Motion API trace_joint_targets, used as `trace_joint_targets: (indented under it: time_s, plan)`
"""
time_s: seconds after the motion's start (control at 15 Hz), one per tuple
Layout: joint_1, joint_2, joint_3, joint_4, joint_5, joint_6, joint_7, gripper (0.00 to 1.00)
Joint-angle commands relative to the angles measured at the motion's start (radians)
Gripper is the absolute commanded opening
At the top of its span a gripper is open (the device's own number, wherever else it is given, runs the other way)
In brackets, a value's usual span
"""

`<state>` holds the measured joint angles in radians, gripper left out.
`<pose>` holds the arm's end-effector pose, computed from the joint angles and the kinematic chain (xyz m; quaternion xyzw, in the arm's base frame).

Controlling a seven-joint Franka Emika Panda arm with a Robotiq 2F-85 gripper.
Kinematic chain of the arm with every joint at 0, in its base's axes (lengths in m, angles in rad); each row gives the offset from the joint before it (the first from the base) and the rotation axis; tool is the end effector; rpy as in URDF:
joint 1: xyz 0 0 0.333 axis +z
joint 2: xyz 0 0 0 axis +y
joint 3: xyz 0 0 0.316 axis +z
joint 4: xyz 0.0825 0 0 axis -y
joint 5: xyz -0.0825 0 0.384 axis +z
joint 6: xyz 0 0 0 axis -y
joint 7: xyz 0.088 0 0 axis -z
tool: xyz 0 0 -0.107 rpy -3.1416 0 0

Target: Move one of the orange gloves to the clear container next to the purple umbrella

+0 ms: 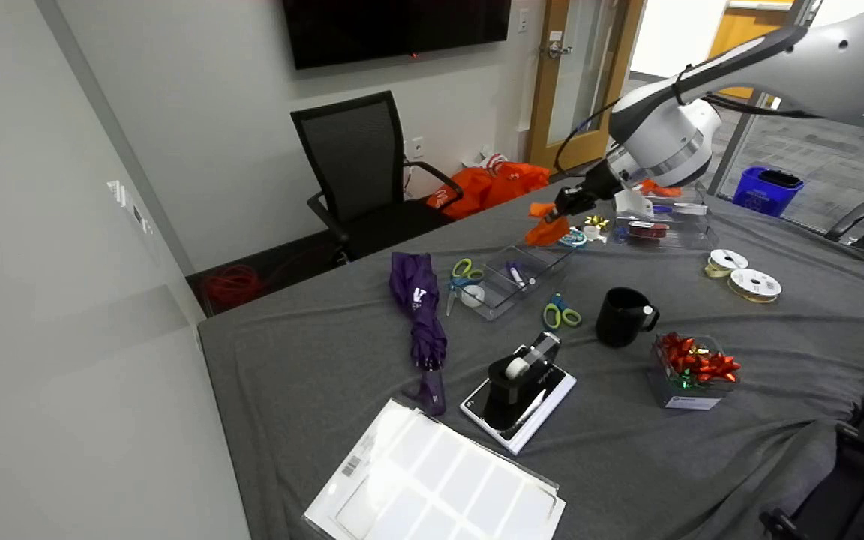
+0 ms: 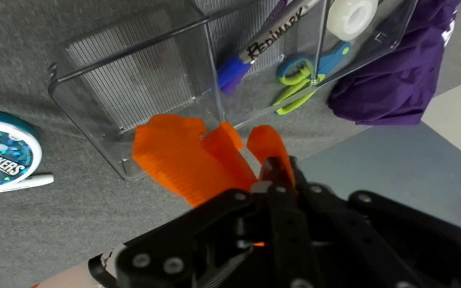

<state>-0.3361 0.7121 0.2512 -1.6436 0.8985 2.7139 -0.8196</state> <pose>0.7018 -0.1141 0.2343 -0.9347 0.0610 -0.2714 0.2211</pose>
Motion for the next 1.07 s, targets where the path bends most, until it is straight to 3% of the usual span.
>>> trace_joint_targets:
  time_s: [0.0,0.4,0.47,0.6,1.0]
  plan:
    - [0.064,0.063,-0.055,0.062,-0.015,0.08,0.08,0.0]
    - [0.083,0.124,-0.075,0.08,-0.15,0.088,0.215,0.0]
    - [0.085,0.128,-0.079,0.079,-0.184,0.089,0.247,0.26]
    - [0.076,0.135,-0.071,0.082,-0.247,0.081,0.304,0.33]
    - [0.055,0.127,-0.053,0.092,-0.409,0.068,0.463,0.75]
